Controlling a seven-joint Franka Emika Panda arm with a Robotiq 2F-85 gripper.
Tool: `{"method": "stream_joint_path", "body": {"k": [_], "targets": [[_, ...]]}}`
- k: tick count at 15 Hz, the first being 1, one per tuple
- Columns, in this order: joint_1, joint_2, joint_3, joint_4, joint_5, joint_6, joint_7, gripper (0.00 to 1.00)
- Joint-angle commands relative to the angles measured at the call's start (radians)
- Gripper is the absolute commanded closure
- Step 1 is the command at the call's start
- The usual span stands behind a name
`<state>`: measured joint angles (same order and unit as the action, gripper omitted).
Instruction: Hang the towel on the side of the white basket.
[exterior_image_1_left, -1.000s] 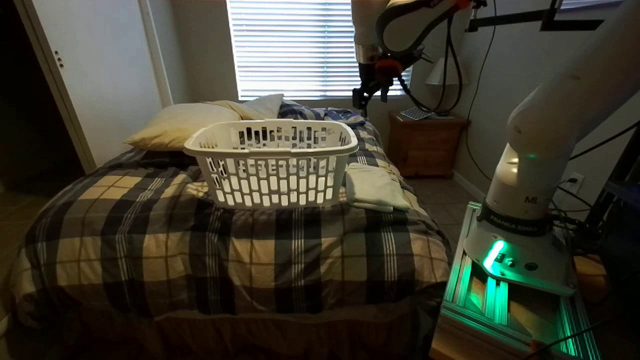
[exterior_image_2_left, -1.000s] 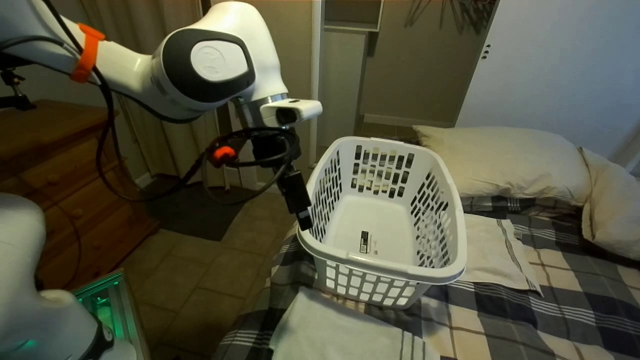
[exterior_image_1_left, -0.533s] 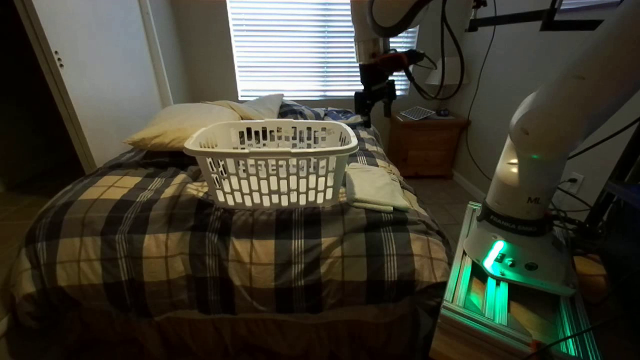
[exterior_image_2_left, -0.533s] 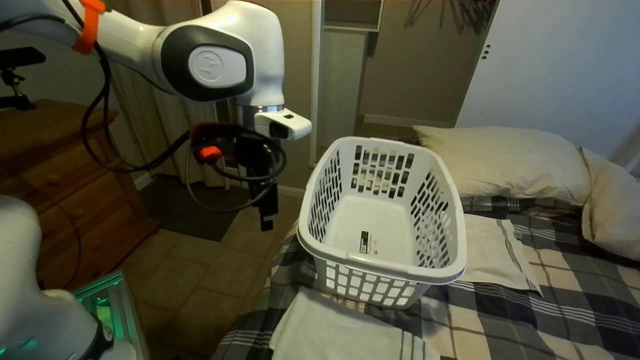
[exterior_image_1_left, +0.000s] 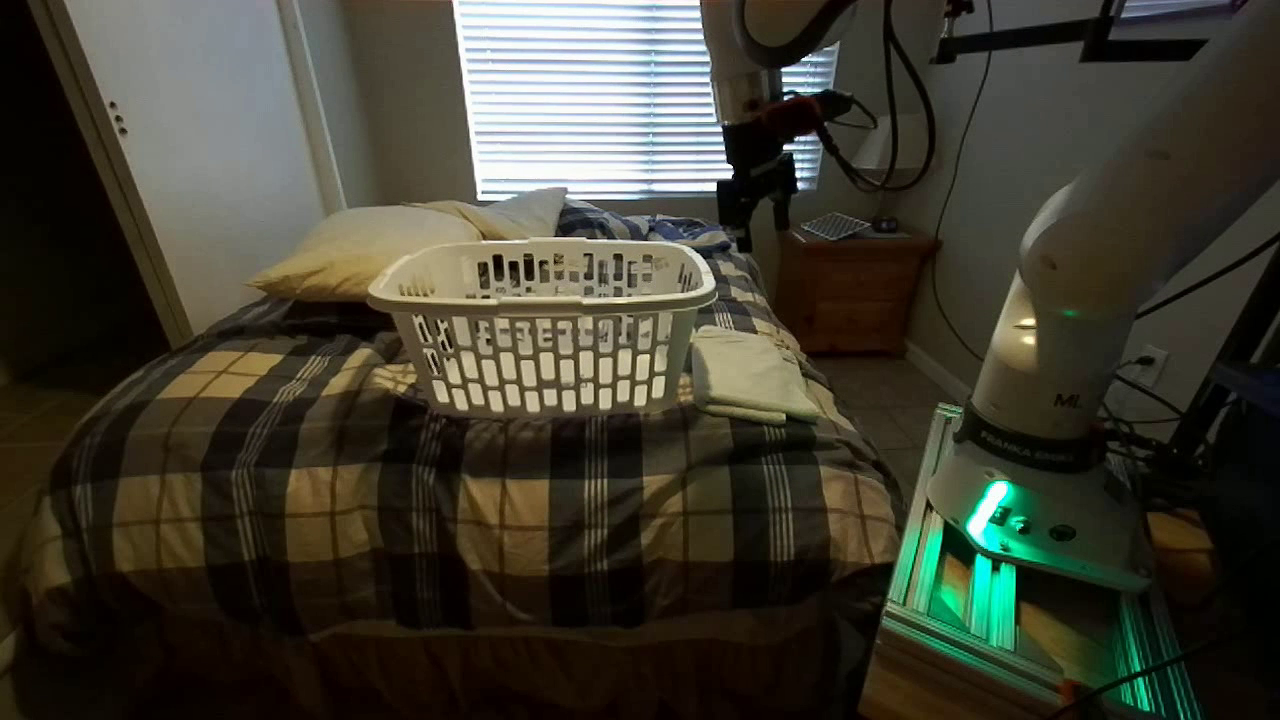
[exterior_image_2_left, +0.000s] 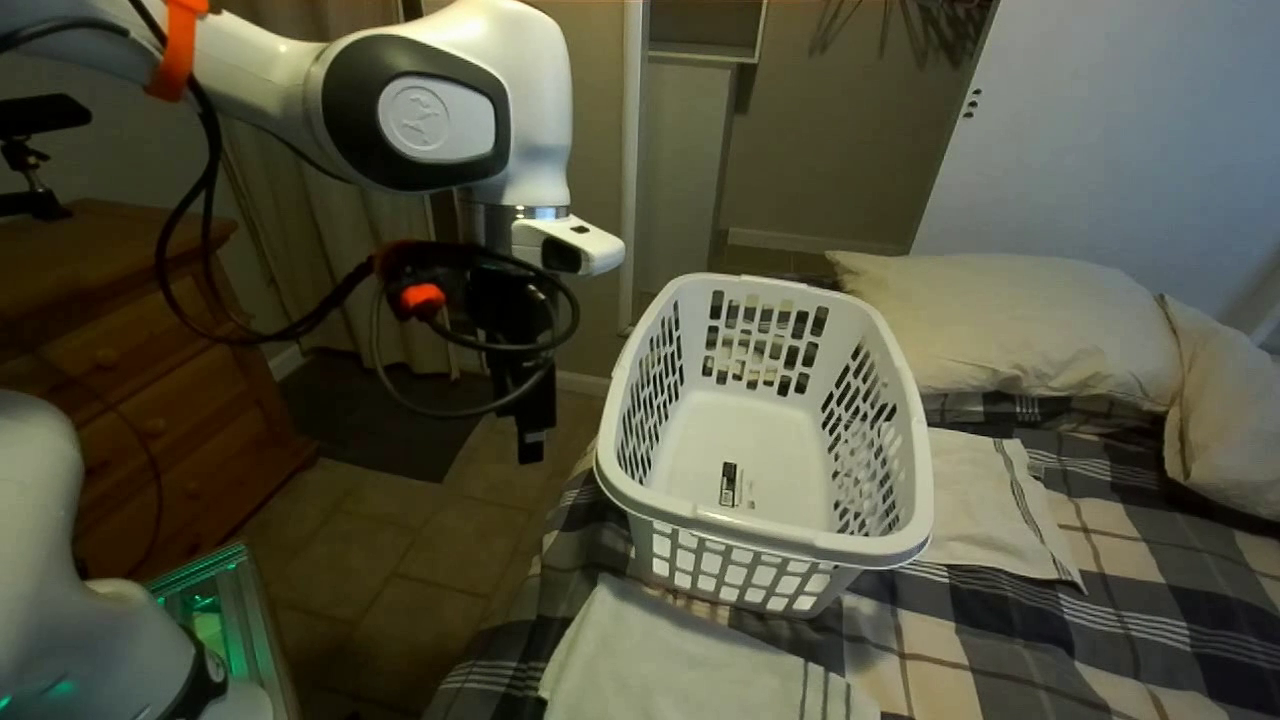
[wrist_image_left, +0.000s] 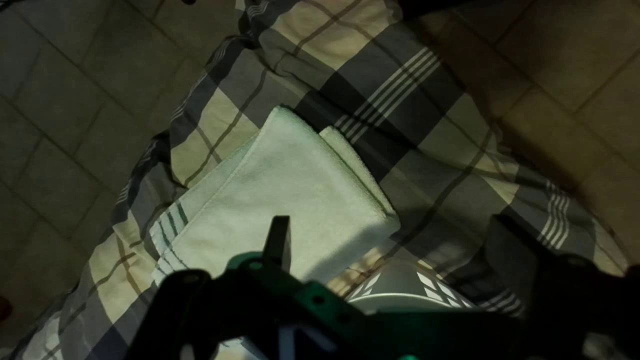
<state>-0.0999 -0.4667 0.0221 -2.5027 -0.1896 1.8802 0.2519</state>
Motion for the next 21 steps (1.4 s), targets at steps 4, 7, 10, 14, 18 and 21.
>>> {"method": "stream_joint_path", "body": {"k": [4, 7, 10, 14, 18, 21], "targets": [[0.002, 0.0, -0.002, 0.002, -0.002, -0.002, -0.002, 0.0], [0.003, 0.0, -0.003, 0.002, -0.002, -0.002, -0.003, 0.0], [0.003, 0.0, -0.003, 0.002, -0.002, -0.002, -0.003, 0.0], [-0.007, 0.057, 0.007, -0.047, -0.015, 0.116, 0.061, 0.0], [-0.007, 0.101, 0.034, -0.192, -0.024, 0.417, 0.182, 0.0], [-0.019, 0.134, 0.074, -0.296, -0.057, 0.627, 0.267, 0.0]]}}
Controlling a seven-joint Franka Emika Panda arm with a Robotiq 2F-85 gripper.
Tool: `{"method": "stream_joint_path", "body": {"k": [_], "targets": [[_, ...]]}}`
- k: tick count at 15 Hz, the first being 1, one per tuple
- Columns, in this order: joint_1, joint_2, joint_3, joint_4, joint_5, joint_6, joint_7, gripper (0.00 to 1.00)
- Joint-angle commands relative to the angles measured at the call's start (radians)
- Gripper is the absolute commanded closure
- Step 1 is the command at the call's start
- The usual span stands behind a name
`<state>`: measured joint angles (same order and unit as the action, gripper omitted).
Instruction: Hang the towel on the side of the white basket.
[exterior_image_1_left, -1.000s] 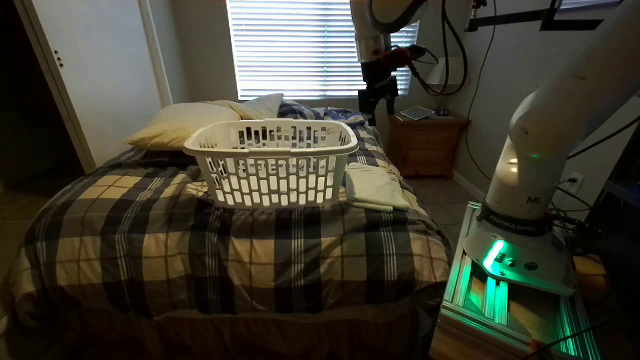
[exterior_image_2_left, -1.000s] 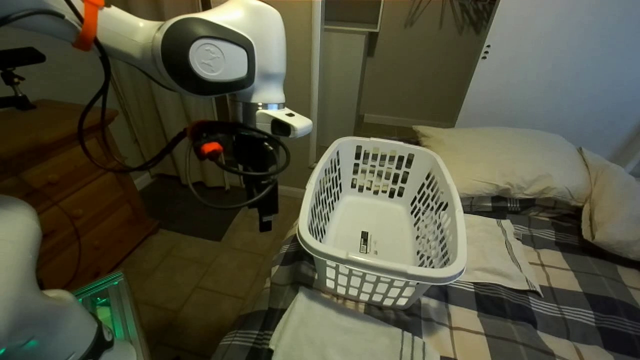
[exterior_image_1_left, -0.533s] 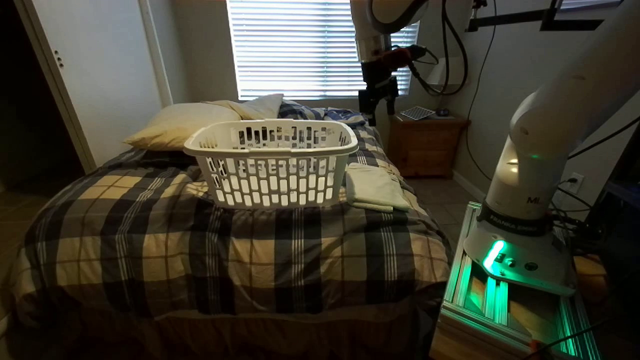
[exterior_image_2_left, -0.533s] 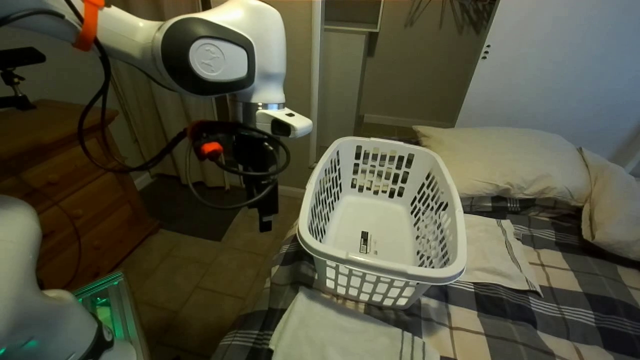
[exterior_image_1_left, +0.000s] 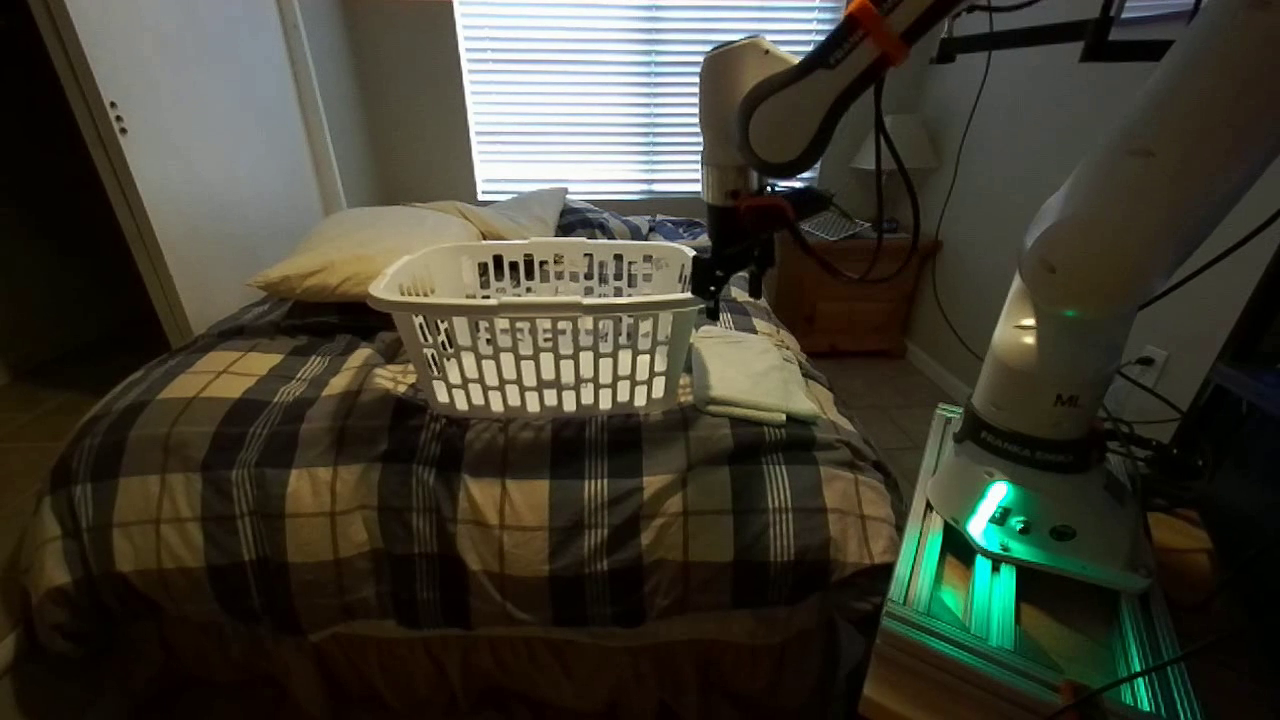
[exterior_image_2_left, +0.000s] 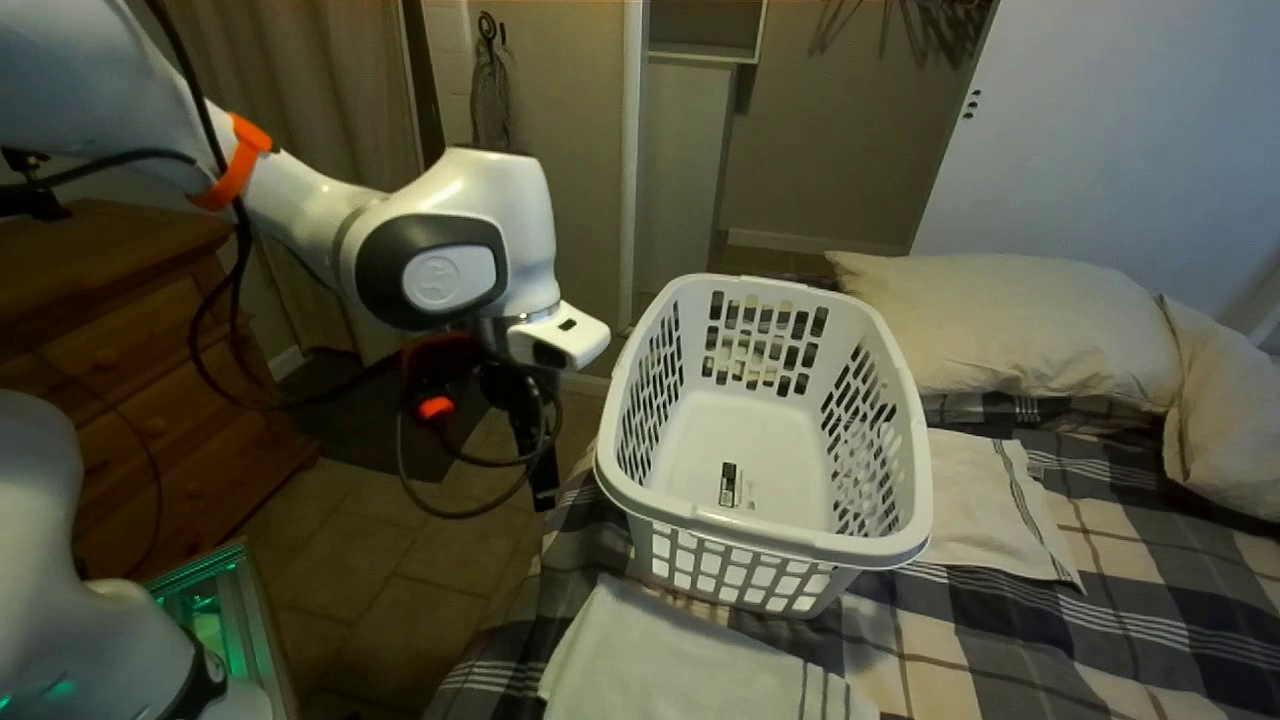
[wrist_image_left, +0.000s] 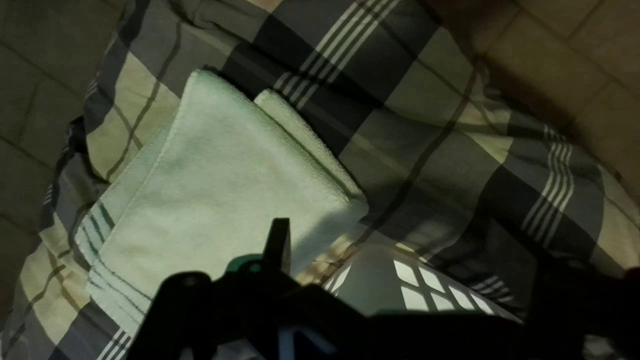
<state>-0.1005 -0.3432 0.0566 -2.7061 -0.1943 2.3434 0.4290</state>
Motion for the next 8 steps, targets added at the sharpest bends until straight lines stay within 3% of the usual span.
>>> {"method": "stream_joint_path", "body": {"k": [1, 4, 8], "targets": [[-0.028, 0.052, 0.058, -0.074, -0.073, 0.196, 0.119, 0.0], [-0.093, 0.135, 0.112, -0.069, -0.246, 0.292, 0.249, 0.0], [-0.171, 0.238, 0.136, -0.066, -0.58, 0.355, 0.498, 0.0]]}}
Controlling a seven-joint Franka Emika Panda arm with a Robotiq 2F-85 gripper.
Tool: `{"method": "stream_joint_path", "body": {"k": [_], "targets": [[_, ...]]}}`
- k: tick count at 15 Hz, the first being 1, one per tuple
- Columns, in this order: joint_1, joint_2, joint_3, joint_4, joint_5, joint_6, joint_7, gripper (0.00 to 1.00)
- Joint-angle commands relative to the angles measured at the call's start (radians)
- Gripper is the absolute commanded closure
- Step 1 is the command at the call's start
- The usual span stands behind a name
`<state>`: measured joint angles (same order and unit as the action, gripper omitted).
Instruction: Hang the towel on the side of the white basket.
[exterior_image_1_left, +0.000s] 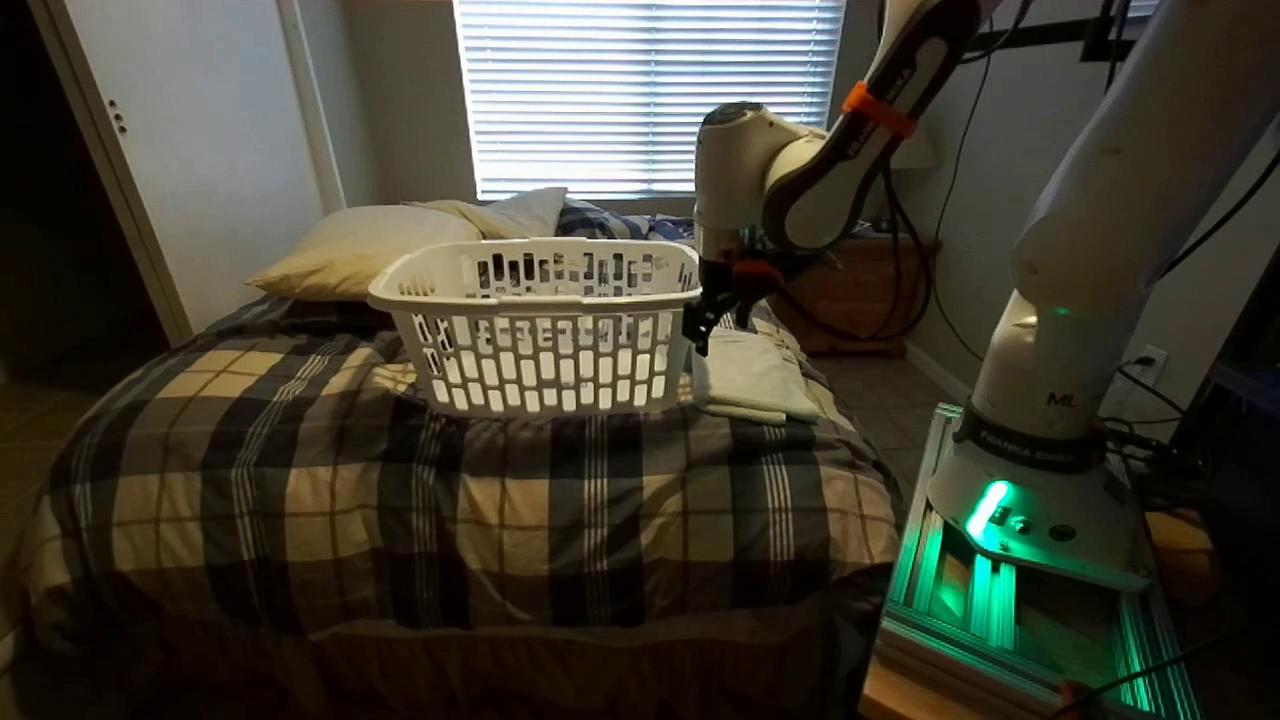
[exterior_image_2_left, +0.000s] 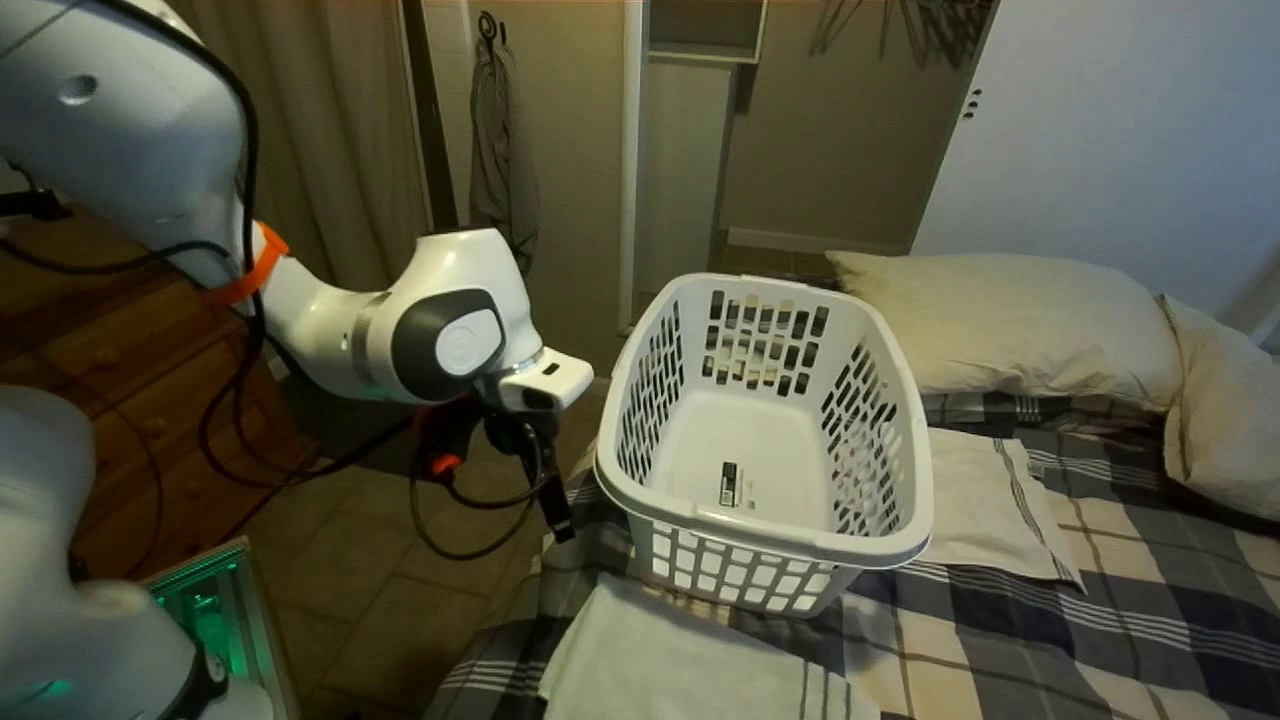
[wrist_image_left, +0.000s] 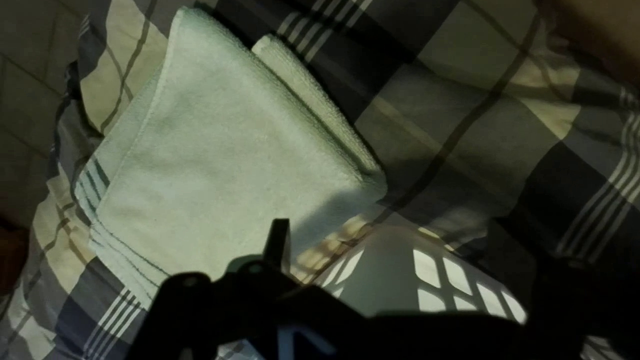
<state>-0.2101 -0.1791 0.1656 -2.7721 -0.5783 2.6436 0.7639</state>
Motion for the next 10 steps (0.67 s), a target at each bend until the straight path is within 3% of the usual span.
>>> {"method": "stream_joint_path", "body": {"k": [1, 10], "targets": [[-0.065, 0.095, 0.024, 0.0, -0.26, 0.048, 0.217, 0.0], [-0.075, 0.272, -0.015, 0.029, -0.805, 0.01, 0.68, 0.0]]}}
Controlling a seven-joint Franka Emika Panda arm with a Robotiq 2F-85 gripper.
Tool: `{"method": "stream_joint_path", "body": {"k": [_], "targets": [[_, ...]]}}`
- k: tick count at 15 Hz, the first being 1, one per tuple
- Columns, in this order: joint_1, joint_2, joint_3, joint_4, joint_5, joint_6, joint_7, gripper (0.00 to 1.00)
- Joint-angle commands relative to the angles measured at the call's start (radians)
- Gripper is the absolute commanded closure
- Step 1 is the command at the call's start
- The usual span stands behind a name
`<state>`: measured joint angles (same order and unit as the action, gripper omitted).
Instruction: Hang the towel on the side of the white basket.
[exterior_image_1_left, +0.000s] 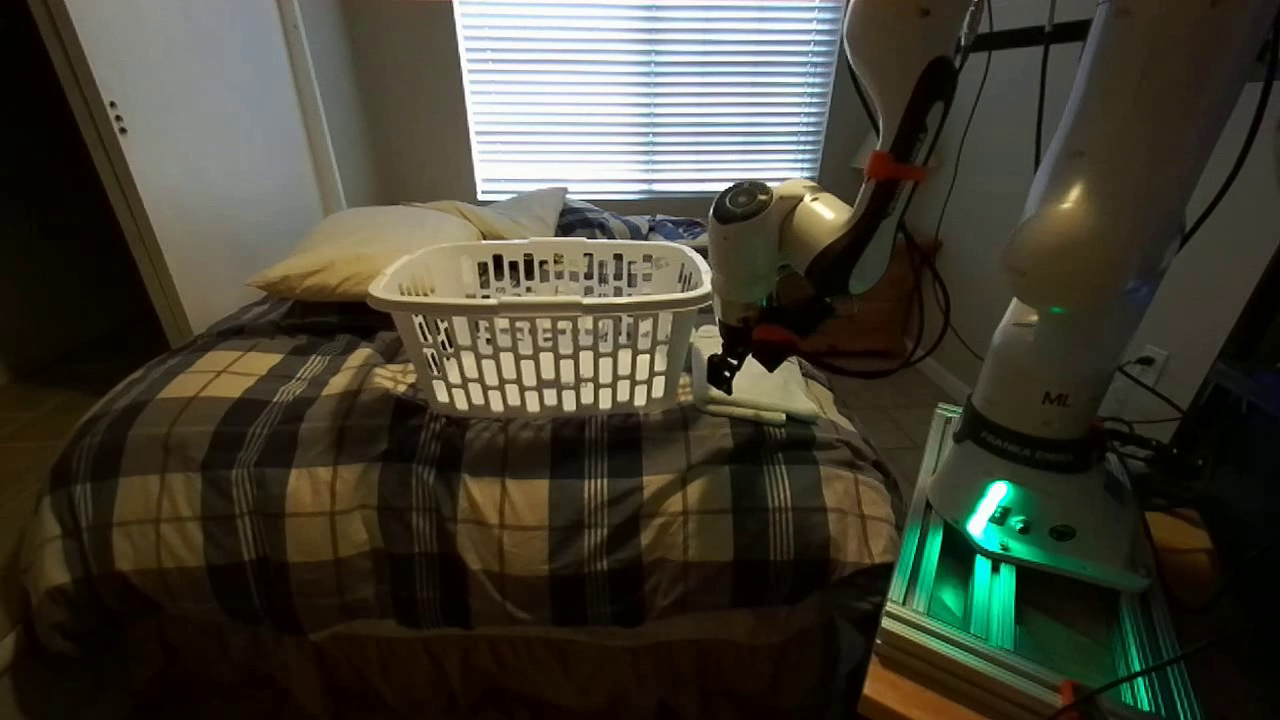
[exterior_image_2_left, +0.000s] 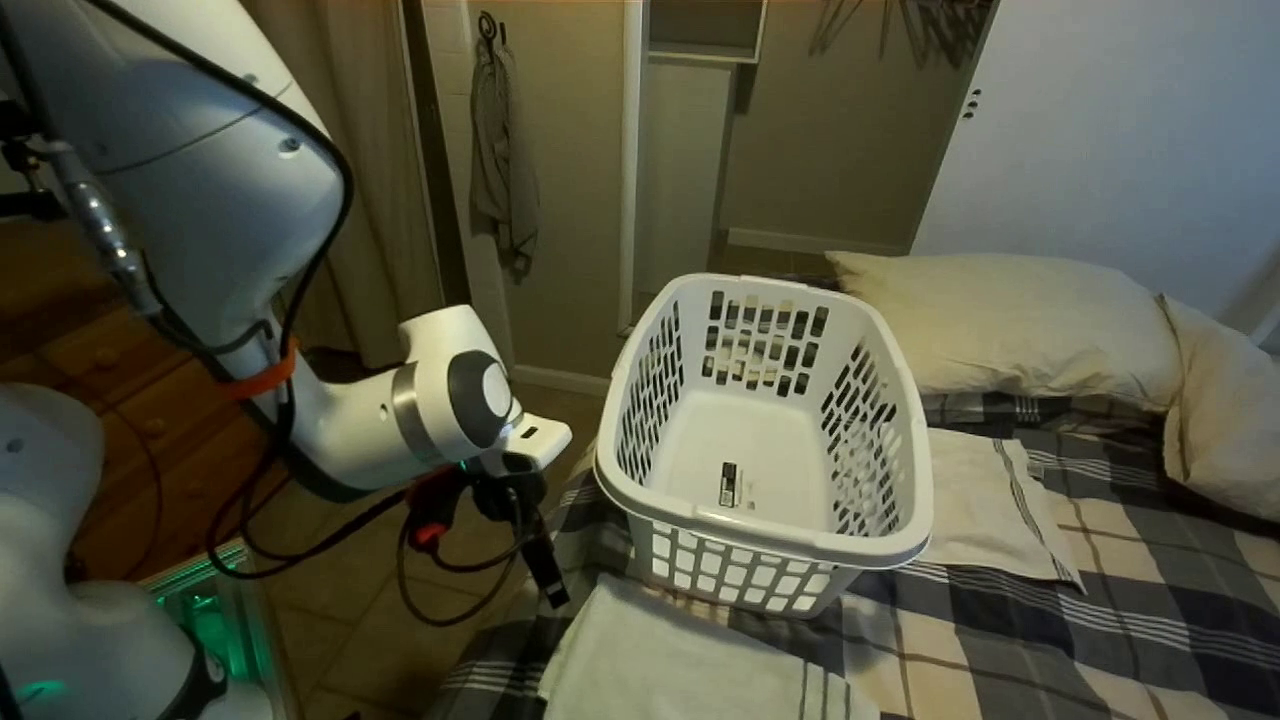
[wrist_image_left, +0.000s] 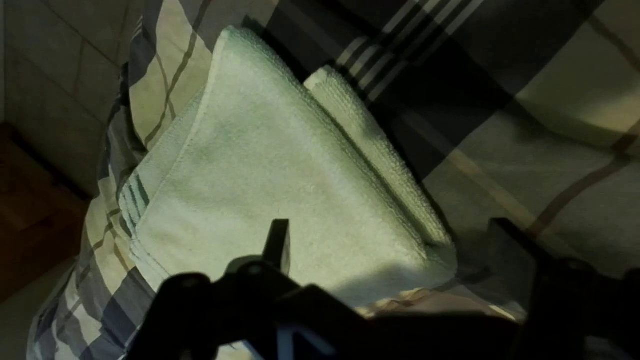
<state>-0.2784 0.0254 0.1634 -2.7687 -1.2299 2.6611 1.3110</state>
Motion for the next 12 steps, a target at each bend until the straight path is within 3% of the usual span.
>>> {"method": "stream_joint_path", "body": {"k": [1, 5, 12], "targets": [[-0.005, 0.093, -0.017, 0.033, -0.195, -0.012, 0.168, 0.0], [0.004, 0.199, -0.031, 0.098, -0.342, -0.031, 0.316, 0.0], [0.028, 0.37, -0.028, 0.232, -0.446, -0.109, 0.428, 0.0]]}}
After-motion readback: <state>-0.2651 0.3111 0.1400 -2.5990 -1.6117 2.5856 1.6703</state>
